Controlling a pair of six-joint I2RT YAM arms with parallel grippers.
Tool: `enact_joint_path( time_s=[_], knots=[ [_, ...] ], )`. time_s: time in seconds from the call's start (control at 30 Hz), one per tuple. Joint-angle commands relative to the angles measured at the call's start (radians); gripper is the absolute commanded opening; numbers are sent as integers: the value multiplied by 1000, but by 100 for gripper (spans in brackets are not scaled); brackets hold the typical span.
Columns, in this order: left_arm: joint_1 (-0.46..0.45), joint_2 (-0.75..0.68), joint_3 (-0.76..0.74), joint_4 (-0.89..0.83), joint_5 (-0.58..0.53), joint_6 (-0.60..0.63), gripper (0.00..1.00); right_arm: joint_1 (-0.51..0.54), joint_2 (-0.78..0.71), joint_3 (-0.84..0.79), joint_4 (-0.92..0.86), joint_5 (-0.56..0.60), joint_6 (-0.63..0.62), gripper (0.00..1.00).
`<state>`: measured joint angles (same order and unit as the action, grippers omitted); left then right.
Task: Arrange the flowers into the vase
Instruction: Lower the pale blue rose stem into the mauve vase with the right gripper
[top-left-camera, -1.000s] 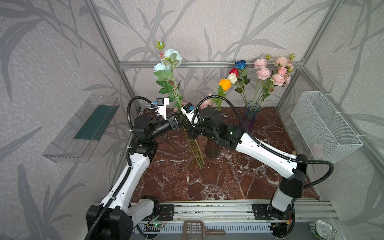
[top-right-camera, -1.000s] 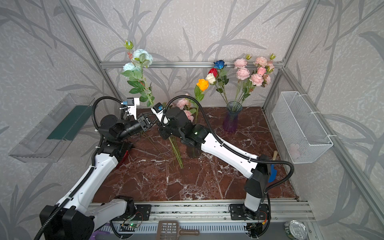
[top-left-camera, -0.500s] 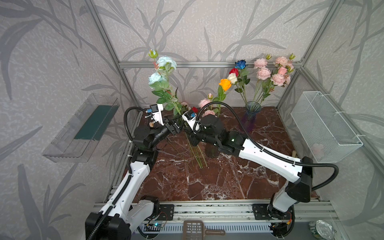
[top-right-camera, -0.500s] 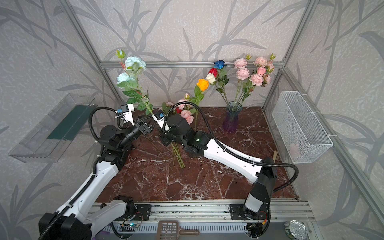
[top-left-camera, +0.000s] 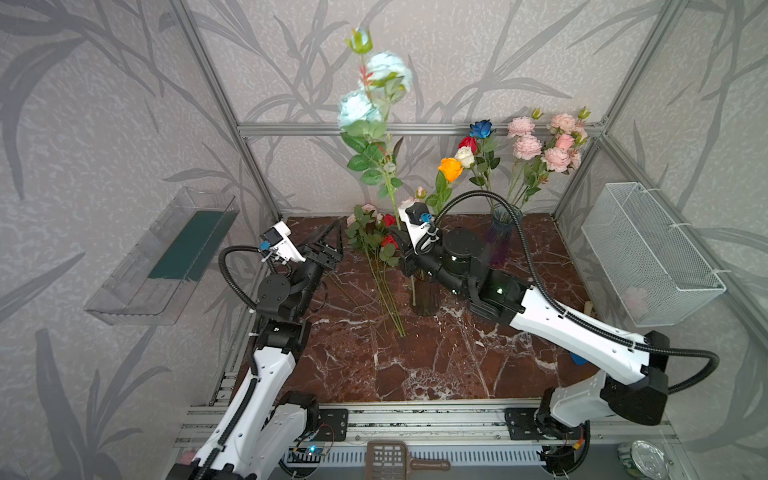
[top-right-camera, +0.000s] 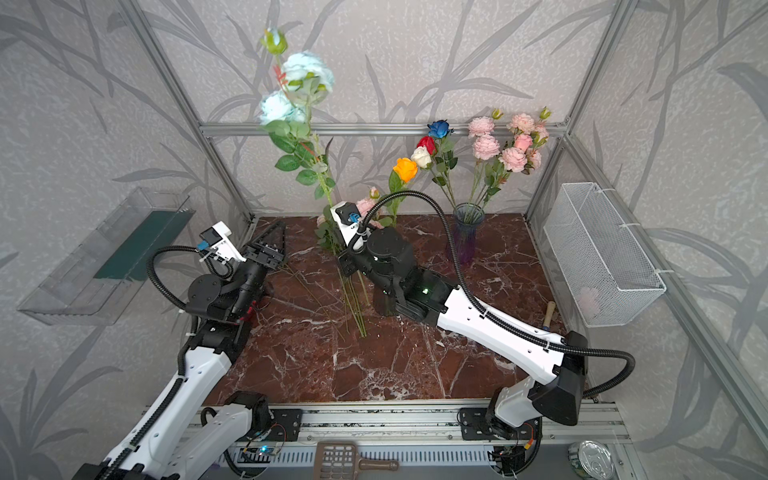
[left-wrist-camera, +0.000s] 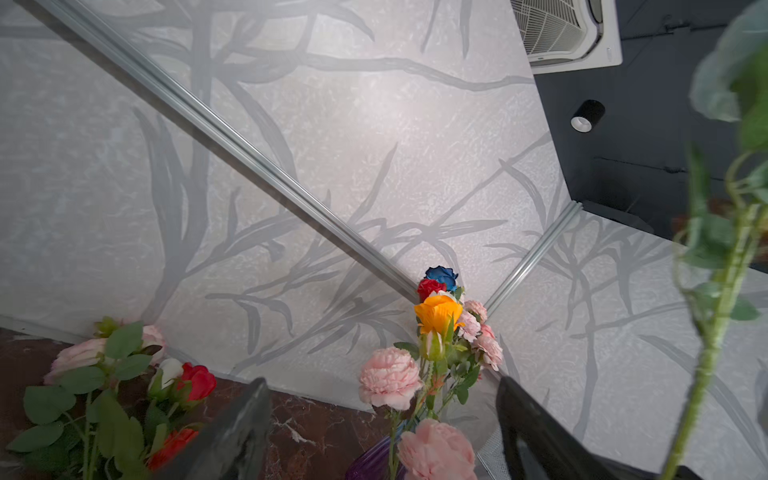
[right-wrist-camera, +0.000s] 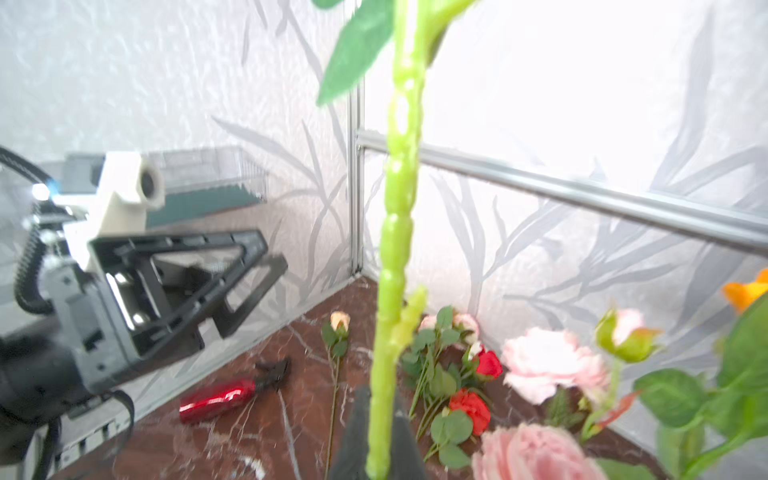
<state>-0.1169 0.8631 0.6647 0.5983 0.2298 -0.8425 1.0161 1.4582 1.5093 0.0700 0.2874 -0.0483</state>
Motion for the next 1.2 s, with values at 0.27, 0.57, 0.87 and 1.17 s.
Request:
enact_joint_path(
  time_s=[0.27, 0.57, 0.87, 1.17],
  knots=[
    [13, 47, 6, 5, -2, -32, 84, -118, 1, 116, 118, 45, -110, 0],
    [27, 68, 10, 9, 13, -43, 84, -200, -25, -17, 141, 25, 36, 0],
    [32, 82, 19, -9, 18, -54, 83, -206, -10, -215, 183, 59, 122, 10],
    [35, 85, 17, -11, 13, -57, 83, -206, -65, -337, 212, 72, 164, 28]
  ],
)
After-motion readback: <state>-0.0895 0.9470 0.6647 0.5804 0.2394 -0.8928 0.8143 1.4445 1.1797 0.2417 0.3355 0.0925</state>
